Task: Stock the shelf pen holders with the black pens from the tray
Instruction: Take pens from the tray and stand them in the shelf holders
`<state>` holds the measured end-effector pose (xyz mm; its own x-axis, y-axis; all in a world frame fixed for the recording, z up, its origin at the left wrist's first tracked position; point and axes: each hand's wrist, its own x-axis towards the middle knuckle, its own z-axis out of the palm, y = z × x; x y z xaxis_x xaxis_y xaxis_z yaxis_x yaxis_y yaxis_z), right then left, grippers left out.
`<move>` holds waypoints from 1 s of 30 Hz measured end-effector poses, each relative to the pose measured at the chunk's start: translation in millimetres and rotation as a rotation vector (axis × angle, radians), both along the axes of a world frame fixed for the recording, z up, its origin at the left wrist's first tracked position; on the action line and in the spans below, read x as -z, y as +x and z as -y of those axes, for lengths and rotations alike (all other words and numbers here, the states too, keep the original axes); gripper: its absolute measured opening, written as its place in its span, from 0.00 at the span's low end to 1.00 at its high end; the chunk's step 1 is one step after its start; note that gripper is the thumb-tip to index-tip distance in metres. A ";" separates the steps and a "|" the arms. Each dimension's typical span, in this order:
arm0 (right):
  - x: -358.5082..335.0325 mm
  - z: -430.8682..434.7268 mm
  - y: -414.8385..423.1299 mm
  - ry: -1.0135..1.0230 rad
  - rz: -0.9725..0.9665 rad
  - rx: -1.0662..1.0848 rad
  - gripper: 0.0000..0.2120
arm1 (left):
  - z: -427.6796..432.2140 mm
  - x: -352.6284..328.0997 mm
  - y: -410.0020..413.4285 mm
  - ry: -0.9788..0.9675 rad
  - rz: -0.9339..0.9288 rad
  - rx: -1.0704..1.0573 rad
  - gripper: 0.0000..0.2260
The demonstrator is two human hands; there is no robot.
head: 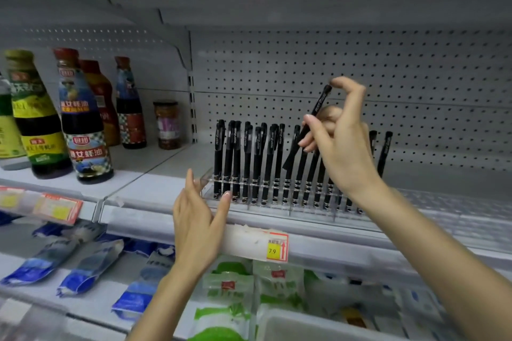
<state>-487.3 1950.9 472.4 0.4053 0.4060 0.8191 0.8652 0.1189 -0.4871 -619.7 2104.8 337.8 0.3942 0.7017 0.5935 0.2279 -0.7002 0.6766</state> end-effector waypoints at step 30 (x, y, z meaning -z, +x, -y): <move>13.2 -8.4 -4.7 -0.438 0.187 0.125 0.28 | -3.0 2.1 -0.3 0.023 -0.039 -0.005 0.40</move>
